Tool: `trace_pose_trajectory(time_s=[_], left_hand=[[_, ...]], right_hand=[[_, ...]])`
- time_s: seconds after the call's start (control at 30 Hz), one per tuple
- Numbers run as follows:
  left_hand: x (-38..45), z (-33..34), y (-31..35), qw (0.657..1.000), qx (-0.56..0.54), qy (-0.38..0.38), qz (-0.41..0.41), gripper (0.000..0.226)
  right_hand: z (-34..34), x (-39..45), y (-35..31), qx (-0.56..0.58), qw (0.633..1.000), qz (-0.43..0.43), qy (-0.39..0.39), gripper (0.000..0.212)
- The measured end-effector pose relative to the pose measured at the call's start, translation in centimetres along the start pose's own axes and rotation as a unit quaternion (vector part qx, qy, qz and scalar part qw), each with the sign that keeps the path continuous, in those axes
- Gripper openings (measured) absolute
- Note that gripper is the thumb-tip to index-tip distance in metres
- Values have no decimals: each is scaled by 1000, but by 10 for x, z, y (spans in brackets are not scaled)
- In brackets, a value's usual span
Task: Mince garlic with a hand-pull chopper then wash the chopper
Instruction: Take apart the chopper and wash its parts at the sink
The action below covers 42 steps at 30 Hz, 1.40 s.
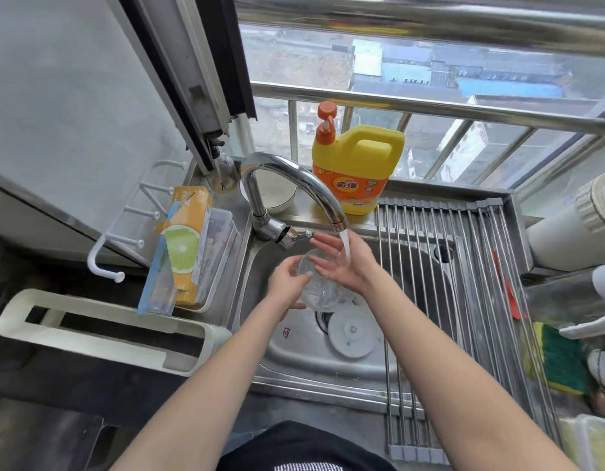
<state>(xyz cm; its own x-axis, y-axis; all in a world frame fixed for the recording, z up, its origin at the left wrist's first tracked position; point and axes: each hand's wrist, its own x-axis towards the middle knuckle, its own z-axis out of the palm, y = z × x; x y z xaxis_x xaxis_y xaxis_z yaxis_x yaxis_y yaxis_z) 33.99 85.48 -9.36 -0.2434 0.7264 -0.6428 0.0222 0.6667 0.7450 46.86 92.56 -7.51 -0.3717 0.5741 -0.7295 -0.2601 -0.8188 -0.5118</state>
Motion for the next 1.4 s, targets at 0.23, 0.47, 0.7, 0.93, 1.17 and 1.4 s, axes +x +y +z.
trace_pose_trajectory(time_s=[0.23,0.47,0.7,0.93,1.17,1.4], left_hand=[[4,0,0,1000,-10,6,-2,38],[4,1,4,999,-40,9,-26,55],[14,1,6,976,-209,-10,-65,51],[23,27,32,992,82,-4,92,30],[21,21,13,991,-110,-20,-67,53],[8,35,26,989,-73,-41,-120,36]], right_hand=[[3,-12,-12,-221,975,3,-39,37],[-7,-8,-14,-631,700,-276,187,31],[-20,-28,5,-440,890,-76,95,40],[-42,-41,67,66,991,81,79,37],[-28,-39,42,-298,920,-171,187,39],[-33,-51,26,-257,941,40,216,49]])
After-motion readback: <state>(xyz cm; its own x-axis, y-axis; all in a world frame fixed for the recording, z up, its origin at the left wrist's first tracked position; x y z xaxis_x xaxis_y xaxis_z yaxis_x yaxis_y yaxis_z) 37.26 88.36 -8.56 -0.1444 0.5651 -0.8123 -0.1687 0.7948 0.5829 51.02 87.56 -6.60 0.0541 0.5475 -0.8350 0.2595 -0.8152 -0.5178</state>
